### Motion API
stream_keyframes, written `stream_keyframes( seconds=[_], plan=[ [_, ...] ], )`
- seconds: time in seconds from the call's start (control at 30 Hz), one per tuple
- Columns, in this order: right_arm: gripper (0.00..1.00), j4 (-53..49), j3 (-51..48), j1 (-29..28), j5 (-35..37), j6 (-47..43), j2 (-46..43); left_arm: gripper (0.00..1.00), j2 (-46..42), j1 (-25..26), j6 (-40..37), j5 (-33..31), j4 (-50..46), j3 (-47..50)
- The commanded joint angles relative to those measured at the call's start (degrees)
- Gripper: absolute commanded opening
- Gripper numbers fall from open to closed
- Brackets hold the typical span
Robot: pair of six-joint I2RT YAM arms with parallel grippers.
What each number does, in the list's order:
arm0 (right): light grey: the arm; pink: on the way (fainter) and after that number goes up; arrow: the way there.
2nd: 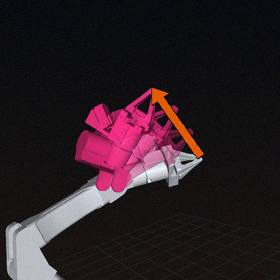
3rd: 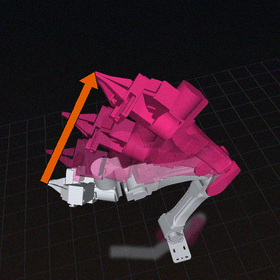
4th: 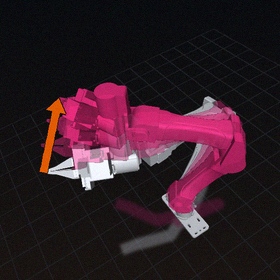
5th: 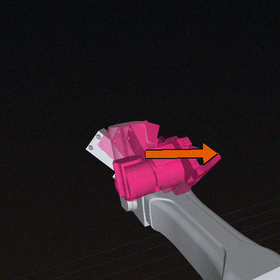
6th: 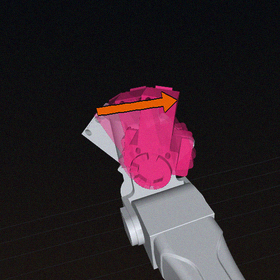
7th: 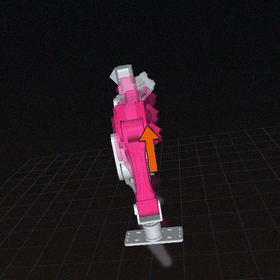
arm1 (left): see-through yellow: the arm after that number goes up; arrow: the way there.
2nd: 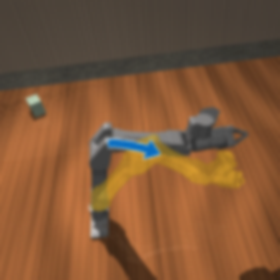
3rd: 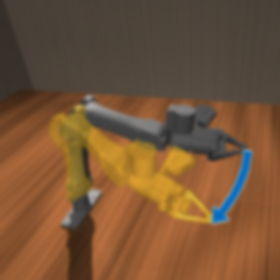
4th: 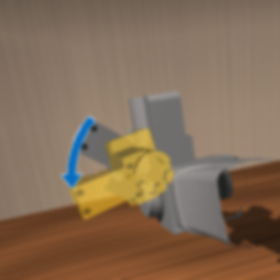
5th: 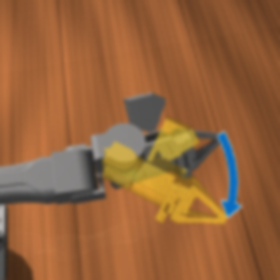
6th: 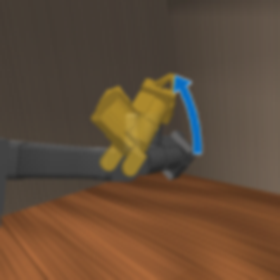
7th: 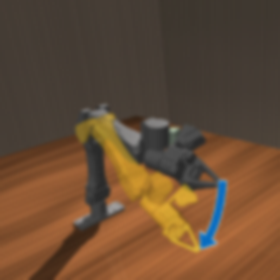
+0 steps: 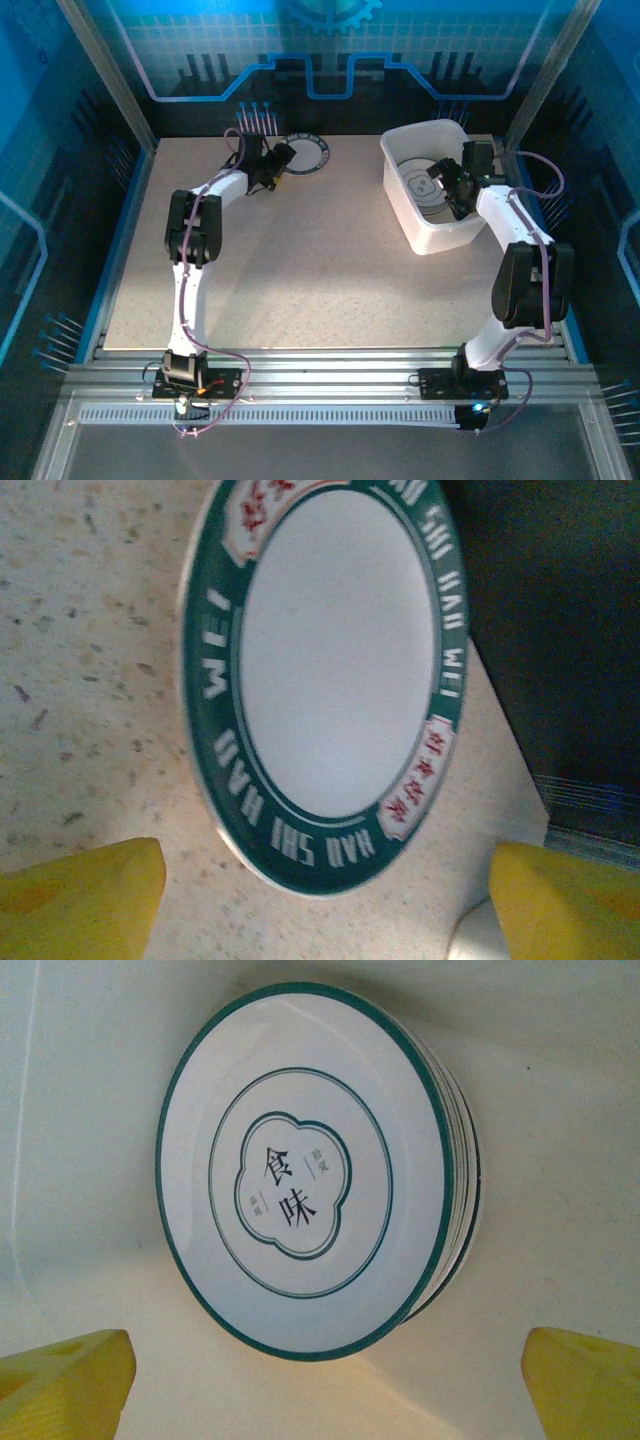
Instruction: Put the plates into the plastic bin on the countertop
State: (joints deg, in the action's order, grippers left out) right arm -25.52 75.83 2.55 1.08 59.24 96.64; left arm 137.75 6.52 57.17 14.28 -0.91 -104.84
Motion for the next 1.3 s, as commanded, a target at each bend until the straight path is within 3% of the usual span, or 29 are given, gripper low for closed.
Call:
stream_keyframes(
  seconds=[0.0,0.17,0.43,0.7,0.93,1.27],
  plan=[
    [1.0,-3.3,2.54,0.0,-0.76,-1.93,-0.67,0.84,1.77,-0.46,1.36,-1.34,0.63,-1.97],
    [1.0,-2.89,3.18,0.09,-0.5,-2.2,-1.34,0.8,3.4,-0.46,1.75,-2.1,1.21,-2.51],
    [1.0,-1.97,1.53,0.09,-0.56,-2.29,-2.93,0.61,6.04,-0.44,2.87,-2.27,-0.88,-6.69],
    [1.0,-1.56,-0.28,0.09,-0.83,-1.86,-4.34,0.31,7.45,-0.37,3.39,-2.97,-7.28,-10.3],
    [1.0,-1.24,-1.81,0.17,-0.77,-2.11,-6.83,0.01,4.56,-0.28,3.5,-2.05,-4.64,-6.13],
    [1.0,0.42,-4.43,0.35,-3.42,-4.73,-13.85,0.0,-8.46,-0.37,4.02,3.1,7.68,10.32]
  ],
)
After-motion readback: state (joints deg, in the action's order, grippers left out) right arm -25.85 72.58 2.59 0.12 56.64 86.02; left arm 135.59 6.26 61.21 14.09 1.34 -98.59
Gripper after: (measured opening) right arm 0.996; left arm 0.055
